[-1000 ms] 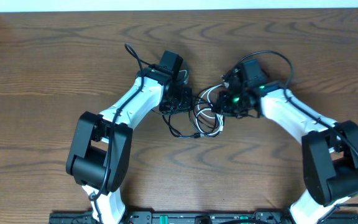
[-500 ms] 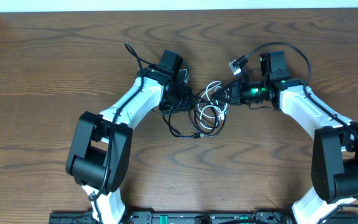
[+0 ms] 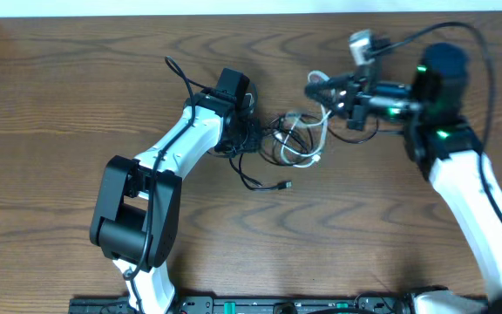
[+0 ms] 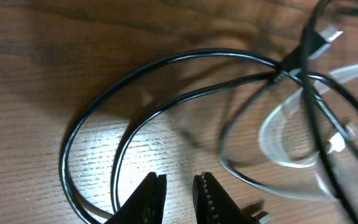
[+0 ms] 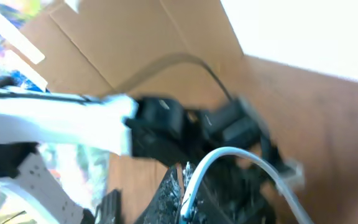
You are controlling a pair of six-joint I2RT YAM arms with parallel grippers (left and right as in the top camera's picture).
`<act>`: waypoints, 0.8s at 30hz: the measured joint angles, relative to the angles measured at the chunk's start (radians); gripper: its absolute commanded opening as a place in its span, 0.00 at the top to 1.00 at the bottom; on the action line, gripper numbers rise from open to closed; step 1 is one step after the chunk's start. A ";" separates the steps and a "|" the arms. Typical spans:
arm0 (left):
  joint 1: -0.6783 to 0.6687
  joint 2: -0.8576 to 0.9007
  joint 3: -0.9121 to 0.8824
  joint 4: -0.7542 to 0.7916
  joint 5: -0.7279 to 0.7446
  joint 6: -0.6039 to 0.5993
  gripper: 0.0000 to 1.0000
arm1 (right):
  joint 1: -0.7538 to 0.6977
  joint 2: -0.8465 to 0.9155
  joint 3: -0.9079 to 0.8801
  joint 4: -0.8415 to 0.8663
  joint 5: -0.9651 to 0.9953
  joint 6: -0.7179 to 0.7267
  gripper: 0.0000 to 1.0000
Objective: Untangle cables
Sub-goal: 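Pull the white cable rightward out of the pile with the right gripper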
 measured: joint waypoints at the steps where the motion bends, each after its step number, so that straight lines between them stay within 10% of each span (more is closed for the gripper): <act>1: 0.000 0.000 0.000 0.000 0.000 0.003 0.80 | -0.010 -0.023 0.000 0.027 -0.002 0.018 0.99; 24: 0.000 0.000 0.000 -0.003 -0.004 0.006 0.79 | -0.602 -0.182 -0.003 0.571 0.097 0.667 0.99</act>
